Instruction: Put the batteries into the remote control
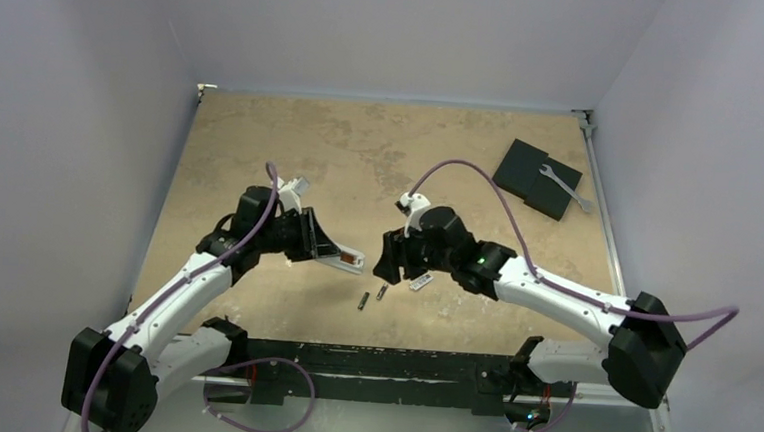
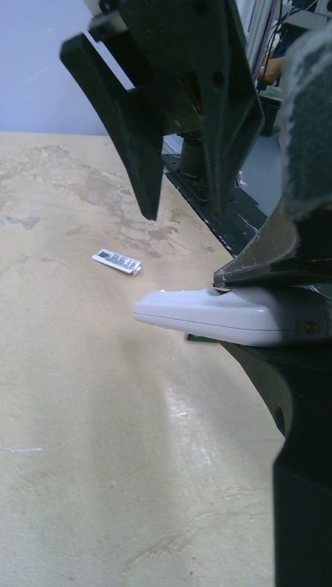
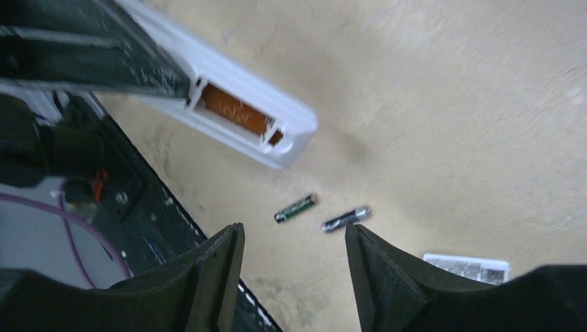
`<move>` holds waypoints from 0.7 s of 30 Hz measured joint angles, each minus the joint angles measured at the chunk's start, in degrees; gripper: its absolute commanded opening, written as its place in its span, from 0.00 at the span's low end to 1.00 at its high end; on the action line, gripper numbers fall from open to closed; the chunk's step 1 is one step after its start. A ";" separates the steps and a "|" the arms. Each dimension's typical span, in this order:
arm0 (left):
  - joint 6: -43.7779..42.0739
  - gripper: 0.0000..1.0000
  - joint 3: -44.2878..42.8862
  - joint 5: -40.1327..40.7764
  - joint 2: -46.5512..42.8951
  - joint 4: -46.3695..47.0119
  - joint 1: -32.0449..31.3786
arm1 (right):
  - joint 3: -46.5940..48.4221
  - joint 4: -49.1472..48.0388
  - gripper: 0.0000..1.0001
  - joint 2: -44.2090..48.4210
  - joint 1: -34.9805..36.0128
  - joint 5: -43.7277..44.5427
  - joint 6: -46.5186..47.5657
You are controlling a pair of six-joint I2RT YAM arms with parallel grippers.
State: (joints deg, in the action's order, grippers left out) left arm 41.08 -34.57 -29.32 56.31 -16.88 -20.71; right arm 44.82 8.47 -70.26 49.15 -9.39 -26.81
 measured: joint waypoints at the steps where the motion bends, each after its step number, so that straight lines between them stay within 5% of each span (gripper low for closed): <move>1: -0.24 0.00 -0.07 0.28 -0.33 -0.90 0.00 | 0.37 0.74 0.61 -0.98 1.62 1.31 0.15; 21: -1.81 0.00 -0.96 4.24 -6.23 -9.55 0.00 | 5.49 9.60 0.51 -12.59 10.80 16.35 3.63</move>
State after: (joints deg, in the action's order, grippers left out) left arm 39.27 -35.53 -25.08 50.09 -26.44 -20.71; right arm 50.30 18.06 -82.85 59.94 6.96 -23.18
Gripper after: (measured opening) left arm 0.256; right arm 0.514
